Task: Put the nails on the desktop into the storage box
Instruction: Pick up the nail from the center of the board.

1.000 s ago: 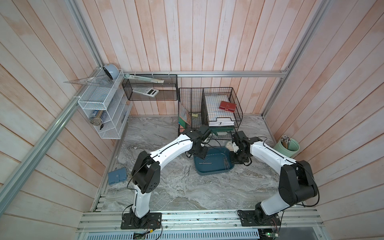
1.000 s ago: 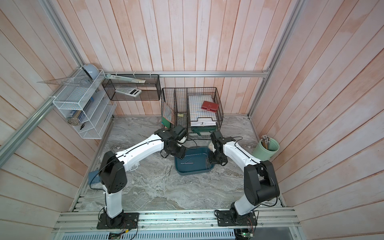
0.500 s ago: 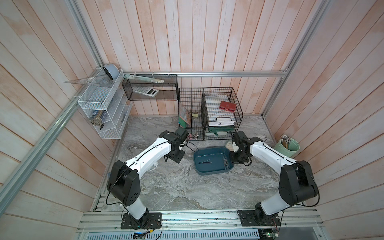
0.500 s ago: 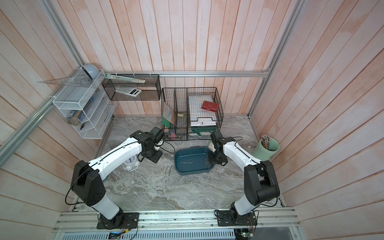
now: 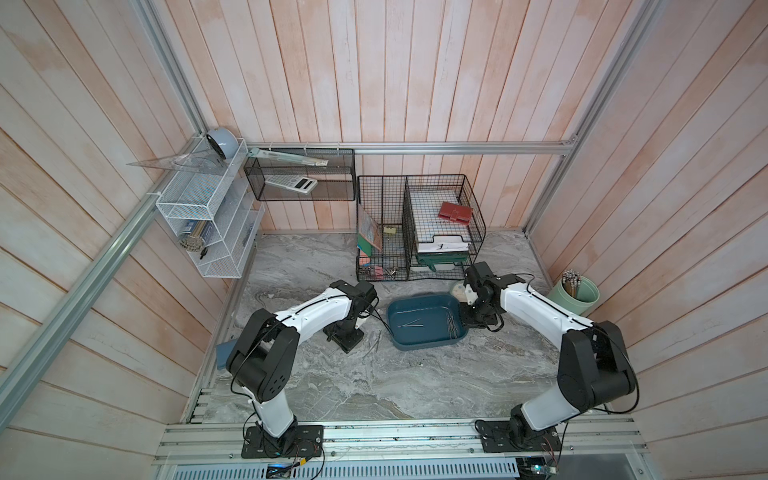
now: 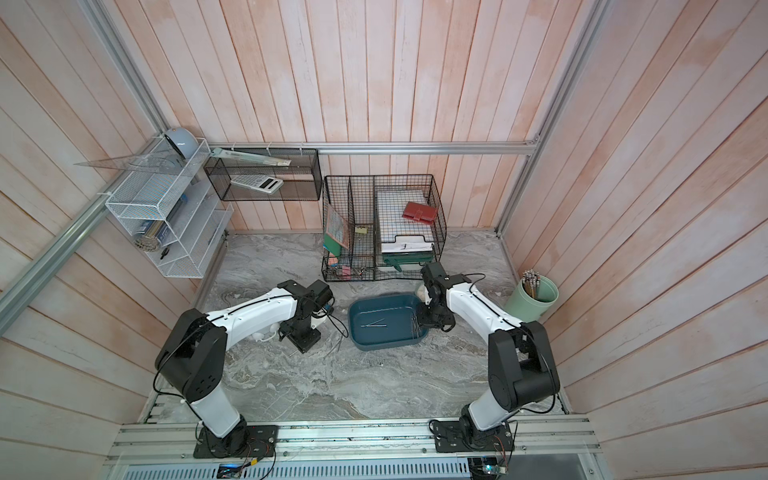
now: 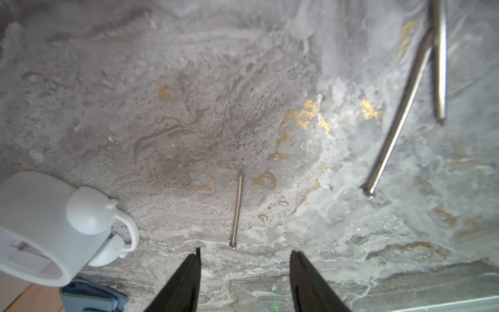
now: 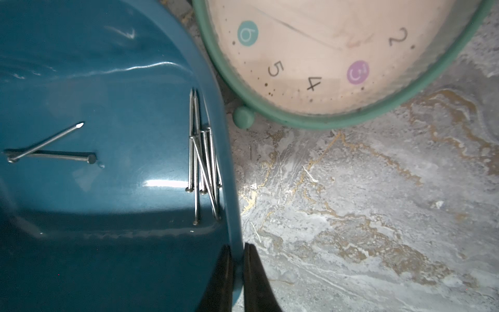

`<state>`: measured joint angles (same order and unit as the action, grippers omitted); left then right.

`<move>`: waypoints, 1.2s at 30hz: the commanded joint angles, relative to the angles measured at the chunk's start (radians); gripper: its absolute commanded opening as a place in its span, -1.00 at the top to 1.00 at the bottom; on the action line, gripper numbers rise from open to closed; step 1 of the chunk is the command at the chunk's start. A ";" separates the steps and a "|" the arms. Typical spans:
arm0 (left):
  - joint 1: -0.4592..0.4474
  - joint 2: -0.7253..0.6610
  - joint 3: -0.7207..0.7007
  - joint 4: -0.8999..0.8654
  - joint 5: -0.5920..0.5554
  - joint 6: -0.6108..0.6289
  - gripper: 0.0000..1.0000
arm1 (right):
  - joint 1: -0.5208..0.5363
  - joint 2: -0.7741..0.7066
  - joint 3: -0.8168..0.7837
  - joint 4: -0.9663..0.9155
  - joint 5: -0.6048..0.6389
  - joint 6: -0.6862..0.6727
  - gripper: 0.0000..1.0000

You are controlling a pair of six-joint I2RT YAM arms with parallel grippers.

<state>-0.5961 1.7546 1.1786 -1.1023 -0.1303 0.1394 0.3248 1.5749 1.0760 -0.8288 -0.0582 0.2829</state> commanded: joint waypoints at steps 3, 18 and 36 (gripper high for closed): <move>0.002 0.042 -0.044 0.086 0.032 0.019 -0.14 | 0.006 0.034 -0.036 0.014 -0.046 -0.015 1.00; 0.027 0.113 -0.089 0.174 0.021 0.021 0.65 | 0.013 0.043 -0.034 0.020 -0.052 -0.019 1.00; -0.031 -0.032 0.149 -0.018 0.007 -0.085 1.00 | 0.028 0.049 -0.033 0.016 -0.039 -0.015 1.00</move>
<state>-0.5949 1.8030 1.2568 -1.0660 -0.1162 0.0963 0.3305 1.5764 1.0748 -0.8154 -0.0696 0.2756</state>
